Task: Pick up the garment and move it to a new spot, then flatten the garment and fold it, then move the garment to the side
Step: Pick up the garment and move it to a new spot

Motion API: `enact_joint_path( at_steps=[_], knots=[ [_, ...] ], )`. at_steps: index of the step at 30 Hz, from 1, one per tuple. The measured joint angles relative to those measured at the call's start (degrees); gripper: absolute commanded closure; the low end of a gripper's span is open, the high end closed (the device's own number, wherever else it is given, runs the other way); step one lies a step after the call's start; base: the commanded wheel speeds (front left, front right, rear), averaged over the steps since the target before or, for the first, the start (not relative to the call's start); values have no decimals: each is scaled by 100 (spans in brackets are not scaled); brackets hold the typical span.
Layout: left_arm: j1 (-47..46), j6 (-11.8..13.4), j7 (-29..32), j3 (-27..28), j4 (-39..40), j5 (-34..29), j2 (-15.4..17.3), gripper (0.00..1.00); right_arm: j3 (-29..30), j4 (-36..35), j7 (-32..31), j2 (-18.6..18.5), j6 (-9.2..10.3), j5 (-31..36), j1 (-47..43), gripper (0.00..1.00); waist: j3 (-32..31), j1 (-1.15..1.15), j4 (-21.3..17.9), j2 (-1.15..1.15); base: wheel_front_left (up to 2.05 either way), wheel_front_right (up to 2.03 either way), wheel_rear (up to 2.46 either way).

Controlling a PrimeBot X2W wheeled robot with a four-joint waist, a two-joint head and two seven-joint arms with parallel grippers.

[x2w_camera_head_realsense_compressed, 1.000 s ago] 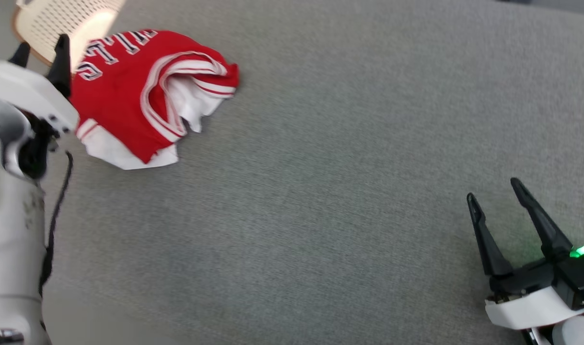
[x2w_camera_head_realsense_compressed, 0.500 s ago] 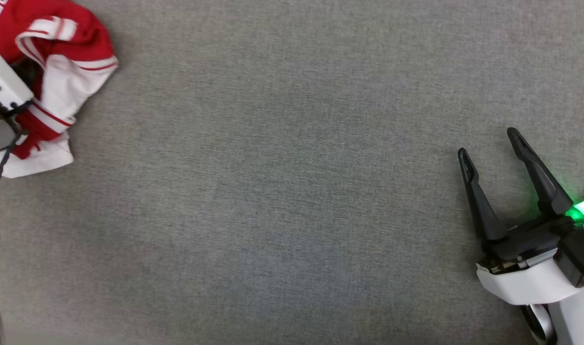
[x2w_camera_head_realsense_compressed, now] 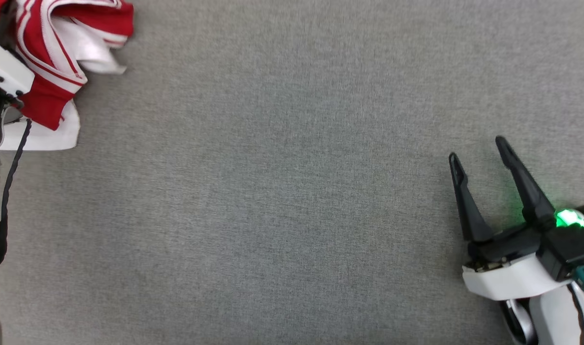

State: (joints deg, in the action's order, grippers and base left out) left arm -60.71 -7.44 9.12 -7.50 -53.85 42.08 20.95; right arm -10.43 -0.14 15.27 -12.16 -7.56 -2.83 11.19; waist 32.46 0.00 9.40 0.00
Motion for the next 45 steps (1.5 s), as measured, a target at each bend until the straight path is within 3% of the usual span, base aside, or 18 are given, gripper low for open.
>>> enact_joint_path(
  at_steps=[8, 15, 19, 25, 35, 40, 45],
  knots=[
    [637, 1, -486, -690, 1245, 731, 232, 100, 16, 164, -14, 240, 1, -232, -484, 0, -960, 0, -112, 0, 0, 0, 0],
    [1411, 1, -490, -1092, 2291, 1256, 287, 100, 278, 141, -13, 376, 1, -414, -909, 0, -1911, 0, -392, 0, 0, 0, 0],
    [1827, 11, -321, -1290, 2747, 1391, 140, 100, 430, 69, -14, 441, 1, -485, -1041, 0, -2322, 0, -714, 0, 0, 0, 0],
    [2264, 233, 31, -1606, 3443, 1579, -336, 100, 510, -33, -14, 560, 1, -556, -1239, 0, -2659, 0, -1344, 0, 0, 0, 0],
    [2531, 639, 182, -2321, 3922, 1405, -1128, 100, 556, -280, -14, 797, 4, -578, -1148, 0, -2433, 0, -2203, 0, 0, 0, 0],
    [2522, 672, -91, -2744, 3268, 811, -1199, 100, 368, -311, -14, 904, 4, -569, -924, 0, -1939, 0, -2472, 0, 0, 0, 0],
    [2415, 538, -444, -3030, 2448, 454, -1328, 100, 267, -353, -14, 924, 4, -699, -734, 0, -1428, 0, -2707, 0, 0, 0, 0]
  ],
)
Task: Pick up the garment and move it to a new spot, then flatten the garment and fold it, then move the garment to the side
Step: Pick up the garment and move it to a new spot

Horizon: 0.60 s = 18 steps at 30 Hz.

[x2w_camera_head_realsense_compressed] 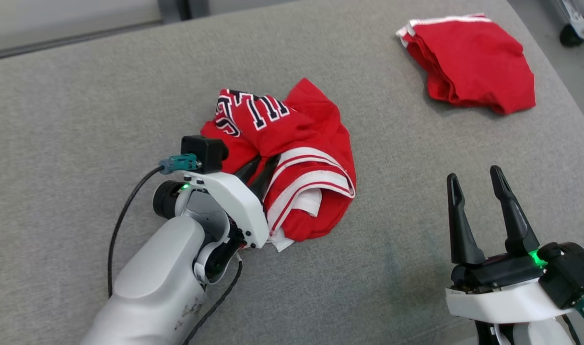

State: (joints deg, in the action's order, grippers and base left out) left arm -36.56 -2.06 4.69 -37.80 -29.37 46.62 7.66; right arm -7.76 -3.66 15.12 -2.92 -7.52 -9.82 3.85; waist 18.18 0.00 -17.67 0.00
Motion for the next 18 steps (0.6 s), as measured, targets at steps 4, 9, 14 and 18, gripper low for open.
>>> enact_joint_path(
  at_steps=[4, 9, 14, 18],
  knots=[
    [-153, -137, -274, -147, -450, -152, -134, 0, -34, 24, 0, 1, 0, -92, 36, 0, 267, 0, -129, 0, 0, 0, 0],
    [-278, -229, -827, -260, -688, -397, -189, 0, -60, 120, 0, 4, 0, -63, 26, 0, 199, 0, -46, 0, 0, 0, 0],
    [-257, -162, -1617, -235, -632, -665, -97, 0, -58, 229, 0, 7, 0, 75, -50, 0, -139, 0, 252, 0, 0, 0, 0],
    [170, 31, -1908, -20, -550, -762, 32, 0, 5, 294, 0, 12, -1, 194, -205, 0, -498, 0, 566, 0, 0, 0, 0]
  ],
)
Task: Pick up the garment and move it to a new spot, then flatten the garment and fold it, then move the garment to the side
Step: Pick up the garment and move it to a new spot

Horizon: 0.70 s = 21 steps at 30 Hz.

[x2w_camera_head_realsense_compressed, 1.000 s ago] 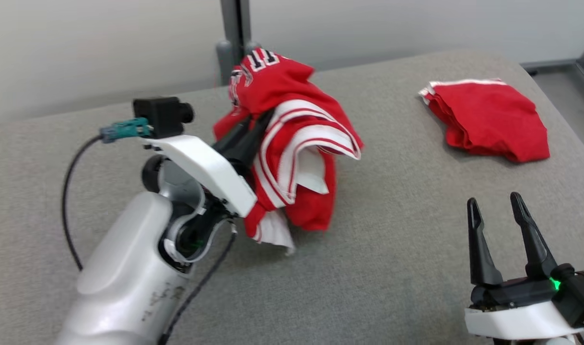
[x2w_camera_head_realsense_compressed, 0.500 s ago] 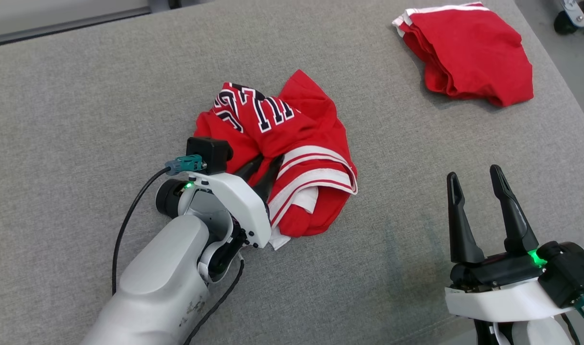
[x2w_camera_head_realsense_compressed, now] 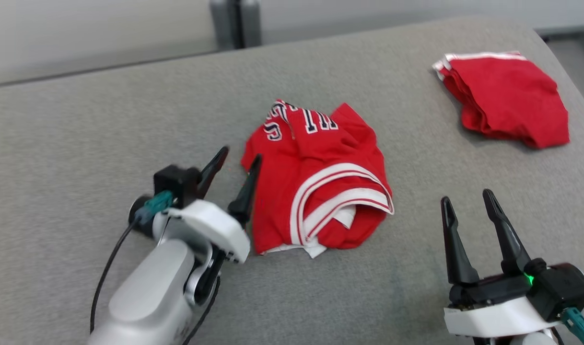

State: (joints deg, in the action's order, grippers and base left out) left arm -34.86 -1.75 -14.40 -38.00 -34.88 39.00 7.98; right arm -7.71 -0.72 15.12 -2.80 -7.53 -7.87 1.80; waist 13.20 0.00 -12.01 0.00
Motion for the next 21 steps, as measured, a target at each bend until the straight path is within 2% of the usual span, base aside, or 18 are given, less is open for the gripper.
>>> enact_joint_path(
  at_steps=[3, 6, 7, 8, 9, 13, 17, 21],
  knots=[
    [534, 220, -48, 316, 202, -104, 67, 0, 78, 43, 0, 0, 0, 49, -182, 0, -327, 0, 244, 0, 0, 0, 0],
    [1145, 456, -59, 959, 843, -504, 93, 0, 121, 48, 0, -2, 1, 36, -355, 0, -661, 0, 497, 0, 0, 0, 0],
    [1145, 456, -59, 959, 843, -504, 93, 0, 121, 48, 0, -2, 1, 36, -355, 0, -661, 0, 497, 0, 0, 0, 0],
    [1714, 590, -59, 1402, 1246, -806, 75, 0, 133, 31, 0, -5, 1, 11, -447, 0, -856, 0, 671, 0, 0, 0, 0],
    [1985, 614, -58, 1618, 1430, -971, 63, 0, 134, 26, 0, -7, 1, 11, -469, 0, -945, 0, 760, 0, 0, 0, 0],
    [2942, 624, -59, 2319, 2203, -1722, -41, 0, 143, 36, 0, -1, 0, 40, -564, 0, -1271, 0, 1031, 0, 0, 0, 0],
    [3863, 427, -60, 2902, 2832, -2278, -281, 0, 176, 11, 1, -5, 0, 81, -887, 0, -1588, 0, 1185, 0, 0, 0, 0],
    [4584, 244, -59, 3259, 3148, -2675, -433, 0, 149, 43, 0, -7, 0, -4, -1284, 0, -1858, 0, 1281, 0, 0, 0, 0]
  ],
)
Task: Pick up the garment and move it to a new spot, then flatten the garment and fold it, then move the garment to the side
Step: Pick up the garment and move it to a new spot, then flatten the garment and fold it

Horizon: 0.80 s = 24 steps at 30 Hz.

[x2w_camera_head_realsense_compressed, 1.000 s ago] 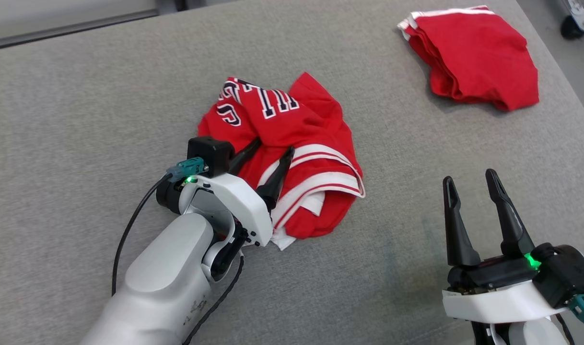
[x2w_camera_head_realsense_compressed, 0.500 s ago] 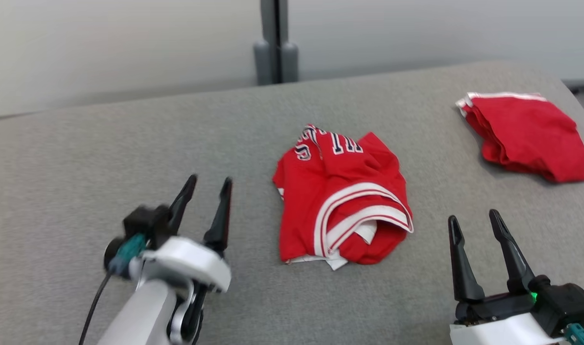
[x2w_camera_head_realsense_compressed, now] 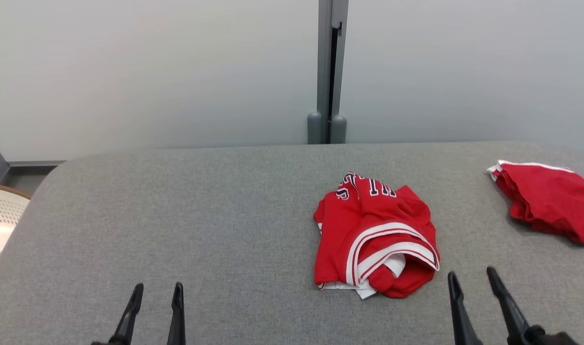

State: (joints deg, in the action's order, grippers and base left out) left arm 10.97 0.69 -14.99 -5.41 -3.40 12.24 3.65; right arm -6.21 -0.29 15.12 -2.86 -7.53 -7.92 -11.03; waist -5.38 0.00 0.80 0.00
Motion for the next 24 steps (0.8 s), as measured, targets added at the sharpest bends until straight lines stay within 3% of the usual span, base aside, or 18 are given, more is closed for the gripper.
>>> enact_joint_path(
  at_steps=[8, 24],
  knots=[
    [417, -261, 0, 116, 158, -360, -76, 0, -159, 243, 0, 4, 1, -101, -313, 0, -286, 0, 162, 0, 0, 0, 0],
    [444, -180, 0, -52, 220, -409, -81, 0, -146, 211, 0, -21, 1, -23, -327, 0, -273, 0, 186, 0, 0, 0, 0]
  ],
)
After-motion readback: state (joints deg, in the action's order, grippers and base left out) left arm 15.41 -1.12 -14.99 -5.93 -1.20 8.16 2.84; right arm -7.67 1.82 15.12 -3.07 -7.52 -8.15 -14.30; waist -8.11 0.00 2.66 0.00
